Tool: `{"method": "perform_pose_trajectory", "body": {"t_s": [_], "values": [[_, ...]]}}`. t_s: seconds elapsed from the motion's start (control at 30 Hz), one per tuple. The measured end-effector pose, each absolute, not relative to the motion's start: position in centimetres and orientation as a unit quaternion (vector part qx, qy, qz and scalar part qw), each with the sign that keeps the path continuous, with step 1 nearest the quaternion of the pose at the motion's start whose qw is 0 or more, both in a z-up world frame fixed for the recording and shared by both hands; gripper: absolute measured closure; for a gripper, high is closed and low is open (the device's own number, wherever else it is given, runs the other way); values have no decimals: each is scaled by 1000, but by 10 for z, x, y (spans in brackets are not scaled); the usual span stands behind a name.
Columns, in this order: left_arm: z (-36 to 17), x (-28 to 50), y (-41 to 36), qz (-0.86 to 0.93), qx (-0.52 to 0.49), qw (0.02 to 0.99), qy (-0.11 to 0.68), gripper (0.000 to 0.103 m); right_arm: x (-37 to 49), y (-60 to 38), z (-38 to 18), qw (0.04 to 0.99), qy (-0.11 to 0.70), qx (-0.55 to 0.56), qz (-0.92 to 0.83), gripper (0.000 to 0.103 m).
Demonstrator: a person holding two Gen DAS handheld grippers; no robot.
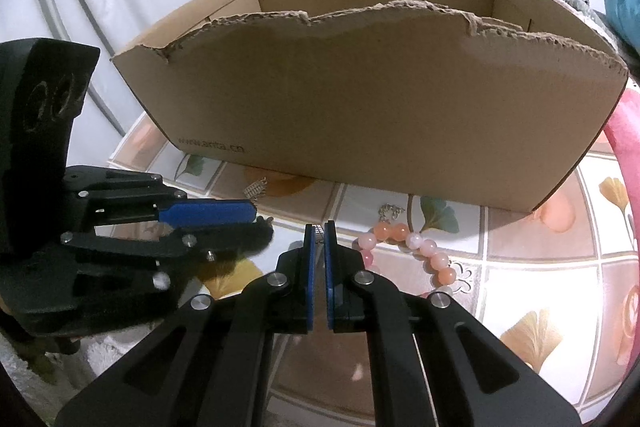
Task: Organize jewelry
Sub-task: 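Hold the silver earring in the right tool and adjust the grip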
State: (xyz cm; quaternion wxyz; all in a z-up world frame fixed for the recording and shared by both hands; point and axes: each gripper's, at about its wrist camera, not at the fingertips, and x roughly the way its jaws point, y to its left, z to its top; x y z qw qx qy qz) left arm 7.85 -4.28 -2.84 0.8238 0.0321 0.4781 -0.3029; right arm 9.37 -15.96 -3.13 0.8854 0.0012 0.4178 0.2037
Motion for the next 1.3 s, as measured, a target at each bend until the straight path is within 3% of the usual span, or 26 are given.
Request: {"method": "perform_pose_trajectory", "body": {"t_s": [0.4,0.53,0.7,1.3], "values": [[-29,77,-57,-273,63,834,476,83,87,-170,-28,889,410,11,204,98],[-31,73,-63,-260,96,841,465,90,87,-171,-29,889,408,14,207,98],[-31,68,-67,-254,124,847,451,91,87,-172,-29,889,406,18,211,98],[-14,50,-53,-267,113,859,422,91,79,-168,-27,885,416,-17,211,96]]}}
